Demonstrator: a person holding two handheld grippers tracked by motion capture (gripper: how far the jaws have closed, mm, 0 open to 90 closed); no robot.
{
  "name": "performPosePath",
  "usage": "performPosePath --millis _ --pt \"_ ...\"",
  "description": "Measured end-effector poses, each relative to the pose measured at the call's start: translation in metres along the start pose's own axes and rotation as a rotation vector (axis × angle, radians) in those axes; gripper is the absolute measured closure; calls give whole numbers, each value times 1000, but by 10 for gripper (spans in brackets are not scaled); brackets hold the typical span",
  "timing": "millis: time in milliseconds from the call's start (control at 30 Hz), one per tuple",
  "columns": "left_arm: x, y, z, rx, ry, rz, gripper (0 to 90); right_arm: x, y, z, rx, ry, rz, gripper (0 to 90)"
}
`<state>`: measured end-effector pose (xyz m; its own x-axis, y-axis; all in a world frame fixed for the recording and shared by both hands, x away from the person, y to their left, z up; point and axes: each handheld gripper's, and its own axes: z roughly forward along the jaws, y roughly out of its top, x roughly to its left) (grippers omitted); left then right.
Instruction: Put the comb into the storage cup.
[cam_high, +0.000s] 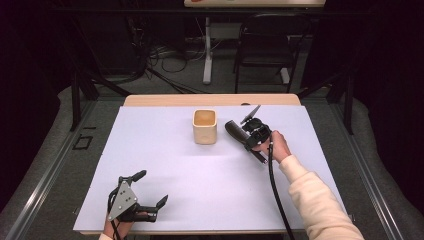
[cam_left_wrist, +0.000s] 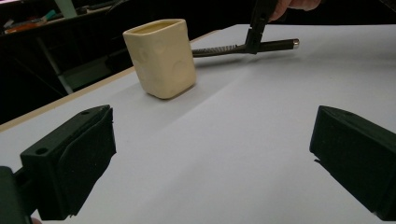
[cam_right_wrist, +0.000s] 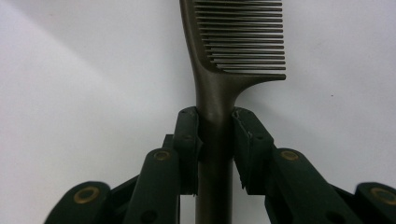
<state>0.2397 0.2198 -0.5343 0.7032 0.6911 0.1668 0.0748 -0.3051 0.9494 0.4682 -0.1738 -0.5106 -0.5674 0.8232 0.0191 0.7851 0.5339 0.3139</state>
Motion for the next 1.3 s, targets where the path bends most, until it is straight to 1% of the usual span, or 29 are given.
performPosePath --millis 33,67,100,133,200,233,267,400,433,467,533,600,667,700,733,833,900,933,967,1100,1133,1200,1300 --pt "0 0 0 -2 1 -3 3 -2 0 0 -14 3 -25 726" --pt "0 0 0 -2 1 -3 2 -2 -1 -1 -17 5 -27 726" --pt "0 0 0 0 2 -1 3 -1 -1 -2 -11 6 -15 726" --pt "0 0 0 -1 2 -3 3 -1 -2 -2 -24 10 -17 727" --pt "0 0 0 -2 1 -4 3 -2 -3 -3 -29 12 -26 727" --pt "0 0 0 -2 0 -4 3 -2 -4 -4 -41 14 -17 727" --pt "0 0 0 -4 0 -5 3 -2 -4 -5 -42 18 -19 727" --pt "0 0 0 -4 0 -7 3 -4 -7 -8 -80 30 -19 727" --pt "0 0 0 -2 0 -5 3 -3 -7 -9 -78 34 -5 727" --pt "0 0 0 -2 0 -6 3 -2 -8 -8 -90 33 -1 727" --pt "0 0 0 -3 1 -6 3 -3 -9 -8 -104 39 -18 727" --pt "0 0 0 -3 0 -6 3 -3 -11 -7 -107 38 -24 727" --pt "0 0 0 -2 -1 -6 3 -2 -12 -7 -124 46 -15 727" --pt "0 0 0 -2 0 -7 3 -3 -13 -8 -129 45 -22 727" --pt "0 0 0 -3 -2 -7 3 -3 -13 -9 -145 50 -15 727" --pt "1 0 0 -5 -1 -8 3 -3 -15 -13 -158 52 -10 727" --pt "0 0 0 -6 -1 -10 3 -4 -17 -15 -196 61 -15 727" --pt "0 0 0 -5 -1 -9 3 -4 -18 -17 -197 61 -14 727" --pt "0 0 0 -5 -1 -10 3 -4 -19 -18 -213 63 -5 728" --pt "0 0 0 -4 -1 -11 3 -4 -22 -21 -251 70 -6 728" --pt "0 0 0 -5 -1 -11 3 -3 -22 -22 -251 69 0 728" --pt "1 0 0 -4 -2 -10 3 -4 -24 -23 -260 71 -6 728" --pt "1 0 1 -5 -1 -10 3 -4 -26 -24 -278 74 -2 727"
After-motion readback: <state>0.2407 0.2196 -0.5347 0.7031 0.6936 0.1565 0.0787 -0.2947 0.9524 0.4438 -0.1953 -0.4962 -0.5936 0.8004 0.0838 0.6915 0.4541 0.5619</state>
